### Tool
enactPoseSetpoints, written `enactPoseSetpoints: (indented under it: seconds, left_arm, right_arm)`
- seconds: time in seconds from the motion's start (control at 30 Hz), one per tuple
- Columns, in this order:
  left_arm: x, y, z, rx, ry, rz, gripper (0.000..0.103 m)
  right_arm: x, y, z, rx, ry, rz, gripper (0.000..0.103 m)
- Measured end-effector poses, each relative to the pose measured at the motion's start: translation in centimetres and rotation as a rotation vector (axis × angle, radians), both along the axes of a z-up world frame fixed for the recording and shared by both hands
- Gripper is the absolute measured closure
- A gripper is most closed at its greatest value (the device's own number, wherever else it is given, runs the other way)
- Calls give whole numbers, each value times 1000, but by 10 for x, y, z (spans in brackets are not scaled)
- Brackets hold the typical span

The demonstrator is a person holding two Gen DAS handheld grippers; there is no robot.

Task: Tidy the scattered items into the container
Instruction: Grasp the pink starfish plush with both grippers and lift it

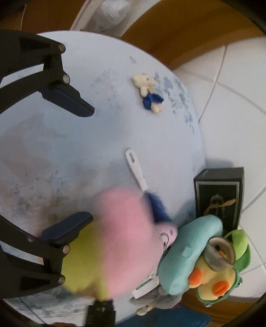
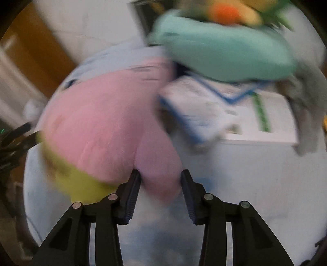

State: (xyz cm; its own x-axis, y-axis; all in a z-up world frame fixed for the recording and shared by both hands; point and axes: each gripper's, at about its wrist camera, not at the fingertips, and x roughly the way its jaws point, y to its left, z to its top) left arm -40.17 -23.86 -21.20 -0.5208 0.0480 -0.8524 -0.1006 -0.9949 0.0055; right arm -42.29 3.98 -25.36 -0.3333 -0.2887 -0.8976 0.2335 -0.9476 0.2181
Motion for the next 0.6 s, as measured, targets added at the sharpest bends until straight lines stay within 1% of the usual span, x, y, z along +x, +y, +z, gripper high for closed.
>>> enactPoseSetpoints:
  seconds: [0.1,0.17,0.27,0.3,0.33,0.4,0.47,0.5,0.53,0.57,0.6]
  left_arm:
    - [2,17,-10,29,-19,-39,8]
    - [2,24,-15,15,-29,-28,8]
    - [6,21,-15,46,-38,-7,8]
    - [8,19,-15,63,-44,-4,8]
    - [12,18,-16,62,-47,-6,8]
    - [22,18,-16,52,-49,-14,8]
    - [34,19,-12,61,-42,-28,8]
    - [40,19,-11,66,-38,-36,8]
    - [45,19,-8,79,-33,-45,8]
    - [48,20,-7,95,-28,-56,7]
    - [51,23,-7,98,-23,-63,2]
  right_arm:
    - [-7,17,4,-13,7,2,69]
    - [-8,20,7,-38,11,15,69]
    - [-2,22,10,-92,13,12,66]
    - [4,23,12,-125,9,7,60]
    - [12,25,15,-151,6,4,53]
    - [25,26,17,-220,-6,-2,46]
    - [37,27,16,-308,-27,-15,41]
    - [41,28,14,-358,-42,-26,33]
    - [44,27,11,-397,-55,-37,20]
    - [46,26,9,-437,-66,-49,14]
    - [47,25,8,-473,-73,-60,10]
